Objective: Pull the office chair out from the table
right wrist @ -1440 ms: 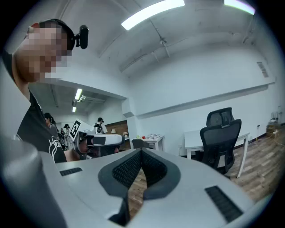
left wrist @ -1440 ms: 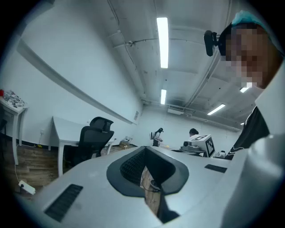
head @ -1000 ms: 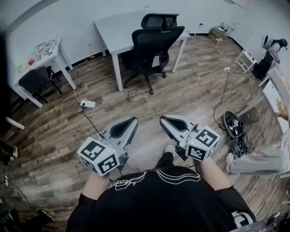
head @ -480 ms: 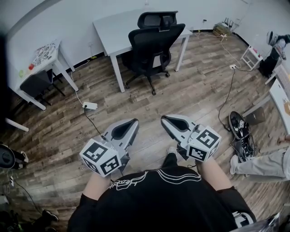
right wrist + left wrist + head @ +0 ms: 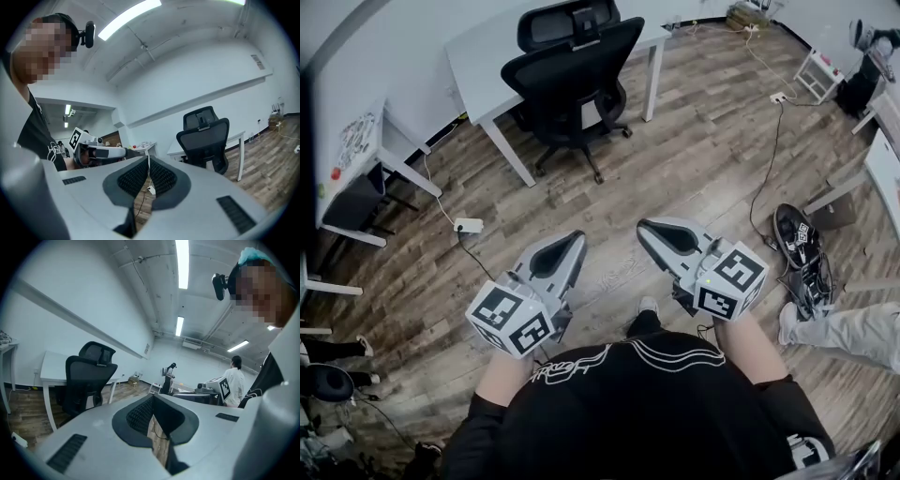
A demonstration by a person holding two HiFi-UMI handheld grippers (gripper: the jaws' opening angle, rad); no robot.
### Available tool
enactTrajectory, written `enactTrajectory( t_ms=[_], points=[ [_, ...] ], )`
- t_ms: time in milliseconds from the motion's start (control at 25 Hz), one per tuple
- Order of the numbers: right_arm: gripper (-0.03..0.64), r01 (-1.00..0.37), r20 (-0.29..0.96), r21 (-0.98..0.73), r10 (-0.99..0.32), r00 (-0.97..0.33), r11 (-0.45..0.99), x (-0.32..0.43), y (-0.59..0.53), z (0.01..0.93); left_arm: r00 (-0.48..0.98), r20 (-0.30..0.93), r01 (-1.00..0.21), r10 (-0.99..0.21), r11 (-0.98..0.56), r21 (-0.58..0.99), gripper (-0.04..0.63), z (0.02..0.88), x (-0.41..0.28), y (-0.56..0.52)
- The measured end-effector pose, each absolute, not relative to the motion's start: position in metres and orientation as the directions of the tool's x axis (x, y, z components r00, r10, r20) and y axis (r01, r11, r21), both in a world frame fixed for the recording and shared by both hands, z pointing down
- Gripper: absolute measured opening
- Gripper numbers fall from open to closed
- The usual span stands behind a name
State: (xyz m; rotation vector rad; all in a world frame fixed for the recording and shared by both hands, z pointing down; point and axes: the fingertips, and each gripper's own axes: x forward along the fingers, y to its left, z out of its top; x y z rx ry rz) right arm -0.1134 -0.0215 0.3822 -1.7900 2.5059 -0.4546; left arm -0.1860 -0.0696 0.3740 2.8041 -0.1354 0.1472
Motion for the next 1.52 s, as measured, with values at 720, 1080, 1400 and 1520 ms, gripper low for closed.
enactTrajectory(
  t_ms=[720,1080,1400,1520],
  points=[
    [0.037,-0.923,0.134,-0.236,-0.931,-0.340,0.303,0.079,-0.052,0.382,0.977,0.160,-0.190,-0.139,-0.909,0.371,0.007,0.387,0.008,-0.121],
    [0.037,-0.935,0.173,-0.185,-0.927,-0.333,0.301,0.135,-0.120,0.381,0.984,0.134,-0.154,-0.114,-0.929,0.338,0.008,0.385,0.071,-0.187],
    [0.038,-0.933,0.214,-0.155,-0.910,-0.354,0.326,0.195,-0.222,0.374,0.980,0.122,-0.192,-0.159,-0.918,0.347,0.008,0.388,0.125,-0.292],
    [0.037,-0.925,0.228,-0.152,-0.898,-0.375,0.348,0.211,-0.260,0.375,0.970,0.136,-0.238,-0.204,-0.914,0.329,0.008,0.392,0.132,-0.332]
  ],
)
